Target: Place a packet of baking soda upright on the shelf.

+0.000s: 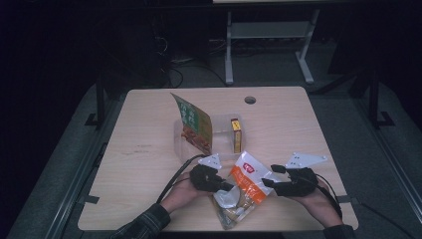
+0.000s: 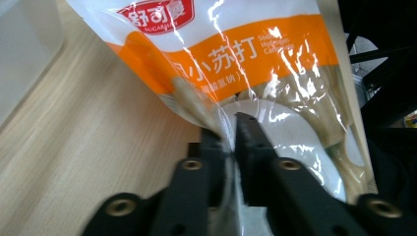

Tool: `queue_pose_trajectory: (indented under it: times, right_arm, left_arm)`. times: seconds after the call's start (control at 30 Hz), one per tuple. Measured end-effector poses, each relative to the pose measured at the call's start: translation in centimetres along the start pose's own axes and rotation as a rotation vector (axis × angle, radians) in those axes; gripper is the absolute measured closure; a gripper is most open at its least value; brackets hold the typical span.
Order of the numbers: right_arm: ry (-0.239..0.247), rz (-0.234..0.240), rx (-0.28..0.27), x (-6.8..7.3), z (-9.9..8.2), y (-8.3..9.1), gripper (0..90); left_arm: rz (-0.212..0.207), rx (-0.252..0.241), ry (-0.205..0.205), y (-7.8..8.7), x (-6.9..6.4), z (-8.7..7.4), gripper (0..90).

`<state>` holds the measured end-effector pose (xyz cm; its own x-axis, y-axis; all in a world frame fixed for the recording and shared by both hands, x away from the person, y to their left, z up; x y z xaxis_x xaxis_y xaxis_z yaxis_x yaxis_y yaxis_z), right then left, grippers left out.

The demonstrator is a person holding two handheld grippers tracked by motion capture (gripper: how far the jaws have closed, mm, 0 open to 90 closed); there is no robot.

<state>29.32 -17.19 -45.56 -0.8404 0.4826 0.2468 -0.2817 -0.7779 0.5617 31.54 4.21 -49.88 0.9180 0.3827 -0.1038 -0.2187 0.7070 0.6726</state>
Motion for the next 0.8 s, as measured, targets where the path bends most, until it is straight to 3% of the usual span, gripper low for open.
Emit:
queue_pose_trajectory:
  times: [0.27, 0.53, 0.8]
  right_arm:
    - [-0.001, 0.004, -0.019, -0.1, 0.1, 0.1, 36.8]
    - [-0.015, 0.032, -0.07, 0.1, 0.6, 0.5, 32.3]
    - [-0.006, 0.053, -0.098, 0.4, 0.8, 0.7, 27.6]
  left_arm:
    - [0.009, -0.036, -0.058, 0.8, -1.1, 0.7, 89.5]
    - [0.006, -0.11, -0.052, 2.3, -1.3, 1.5, 89.8]
    - [0.045, -0.173, -0.057, 5.0, -0.5, 2.1, 89.9]
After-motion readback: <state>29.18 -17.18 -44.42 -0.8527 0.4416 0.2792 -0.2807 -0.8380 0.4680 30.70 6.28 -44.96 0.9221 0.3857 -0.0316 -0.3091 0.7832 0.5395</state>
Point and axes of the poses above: each handheld gripper's, and its own axes: y roughly backward along the jaws, z roughly out of its top, x roughly to its left, the point moved 6 cm from there along -y, roughly forward along the jaws, and after that the axes turned 14 degrees about z, right-handed, at the moved point
